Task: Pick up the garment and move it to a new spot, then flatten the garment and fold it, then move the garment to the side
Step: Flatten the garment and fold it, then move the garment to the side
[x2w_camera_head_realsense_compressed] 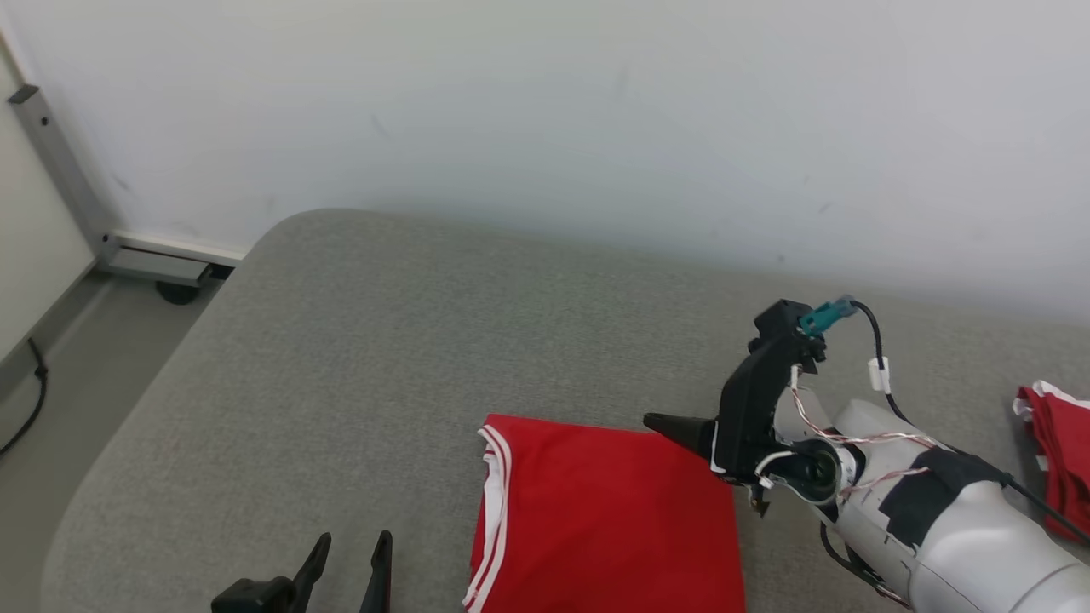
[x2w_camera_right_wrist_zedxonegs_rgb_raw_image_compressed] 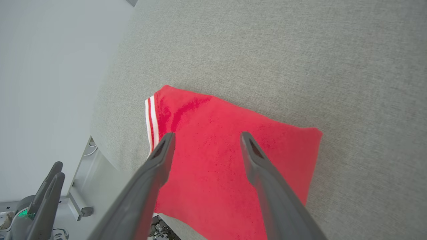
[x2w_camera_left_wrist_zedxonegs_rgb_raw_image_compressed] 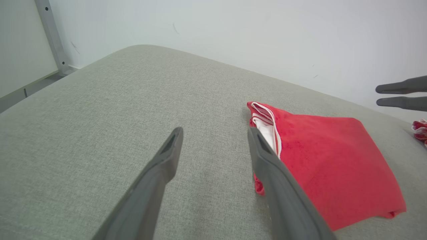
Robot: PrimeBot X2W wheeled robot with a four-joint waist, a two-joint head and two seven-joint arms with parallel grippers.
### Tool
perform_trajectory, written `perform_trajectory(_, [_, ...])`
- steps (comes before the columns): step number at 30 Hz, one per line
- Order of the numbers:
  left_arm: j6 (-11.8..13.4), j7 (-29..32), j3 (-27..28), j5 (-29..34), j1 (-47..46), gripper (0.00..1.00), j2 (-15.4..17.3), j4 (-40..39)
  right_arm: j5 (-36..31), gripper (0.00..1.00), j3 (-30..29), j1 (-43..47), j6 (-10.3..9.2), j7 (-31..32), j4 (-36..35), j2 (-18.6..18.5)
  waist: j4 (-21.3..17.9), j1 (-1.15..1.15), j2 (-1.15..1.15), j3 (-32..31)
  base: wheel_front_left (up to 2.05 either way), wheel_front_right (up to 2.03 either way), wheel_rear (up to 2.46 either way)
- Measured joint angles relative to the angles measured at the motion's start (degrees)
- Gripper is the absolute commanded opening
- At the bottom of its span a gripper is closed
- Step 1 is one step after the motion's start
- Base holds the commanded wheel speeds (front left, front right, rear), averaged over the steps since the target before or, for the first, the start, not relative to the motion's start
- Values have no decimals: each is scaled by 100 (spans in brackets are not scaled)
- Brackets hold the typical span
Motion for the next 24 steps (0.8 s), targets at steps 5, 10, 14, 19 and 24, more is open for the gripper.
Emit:
perform_trajectory(5, [12, -8, 37, -1, 13, 100, 24, -81, -153, 100, 122, 174, 102, -77, -180, -229, -242, 0, 0, -2, 0, 0, 0])
perform_trajectory(10, [25, -7, -4, 0, 16, 100, 11, -103, -387, 100, 339, 372, 132, -101, -309, -493, -427, 0, 0, 6, 0, 0, 0])
perform_trajectory(14, [25, 0, -30, 2, 10, 100, 4, -129, -402, 100, 442, 540, 122, -97, -369, -577, -462, 0, 0, 35, 0, 0, 0])
perform_trajectory(19, [20, 2, -120, 19, -12, 100, -22, -152, -401, 100, 461, 544, 45, -10, -405, -609, -427, 0, 0, 82, 0, 0, 0])
perform_trajectory(24, [-1, 48, -163, 37, -44, 100, -59, -149, -349, 100, 436, 567, -96, 92, -322, -611, -321, 0, 0, 136, 0, 0, 0])
